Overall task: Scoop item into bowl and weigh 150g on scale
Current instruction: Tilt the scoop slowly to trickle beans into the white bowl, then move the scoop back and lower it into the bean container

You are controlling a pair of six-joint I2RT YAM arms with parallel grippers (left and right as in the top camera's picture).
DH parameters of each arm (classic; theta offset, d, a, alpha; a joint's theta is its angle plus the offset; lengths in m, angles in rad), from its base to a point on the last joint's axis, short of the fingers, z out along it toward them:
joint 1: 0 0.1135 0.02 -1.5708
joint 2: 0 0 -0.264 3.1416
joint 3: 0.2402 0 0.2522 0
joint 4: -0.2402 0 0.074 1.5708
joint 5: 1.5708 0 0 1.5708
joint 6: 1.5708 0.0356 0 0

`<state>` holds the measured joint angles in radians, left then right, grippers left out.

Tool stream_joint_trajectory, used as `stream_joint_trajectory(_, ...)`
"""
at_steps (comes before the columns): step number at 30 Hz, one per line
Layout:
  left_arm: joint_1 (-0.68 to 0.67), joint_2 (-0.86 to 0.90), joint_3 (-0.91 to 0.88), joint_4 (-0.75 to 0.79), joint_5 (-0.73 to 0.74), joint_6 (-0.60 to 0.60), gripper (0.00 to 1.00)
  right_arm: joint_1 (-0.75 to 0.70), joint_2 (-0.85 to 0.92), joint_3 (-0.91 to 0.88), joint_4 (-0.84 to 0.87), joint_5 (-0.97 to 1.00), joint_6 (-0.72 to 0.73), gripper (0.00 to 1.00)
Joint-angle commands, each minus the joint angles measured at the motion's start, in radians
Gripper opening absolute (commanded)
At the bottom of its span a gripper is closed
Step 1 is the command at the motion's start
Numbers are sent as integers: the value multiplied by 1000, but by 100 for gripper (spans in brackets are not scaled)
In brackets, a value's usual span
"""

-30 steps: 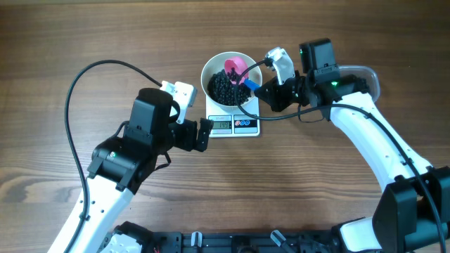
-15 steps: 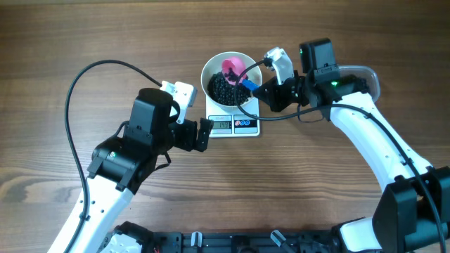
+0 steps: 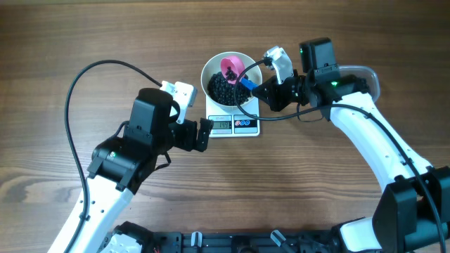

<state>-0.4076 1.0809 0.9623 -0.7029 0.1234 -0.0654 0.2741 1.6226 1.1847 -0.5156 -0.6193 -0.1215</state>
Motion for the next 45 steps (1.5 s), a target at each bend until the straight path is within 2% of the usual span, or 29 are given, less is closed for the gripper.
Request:
stream_joint_trajectory(1,-3,2,5,0,-10,-3,100,2,-24,25,5,13,-6,4)
stream_joint_trajectory(22,-3,2,5,0,-10,-3,100,2,-24,25,0,-23,-11,4)
stream_joint_trajectory(25,-3,2,5,0,-10,-3,100,2,-24,25,-6,174,55,4)
stream_joint_trajectory(28,-3,2,5,0,-10,-3,100,2,-24,25,-2,-24,-10,4)
stream_joint_trajectory(37,-3,2,5,0,-10,-3,100,2,-24,25,3,19,-5,4)
stream_joint_trajectory(45,-3,2,5,0,-10,-3,100,0,-28,25,37,-12,225,4)
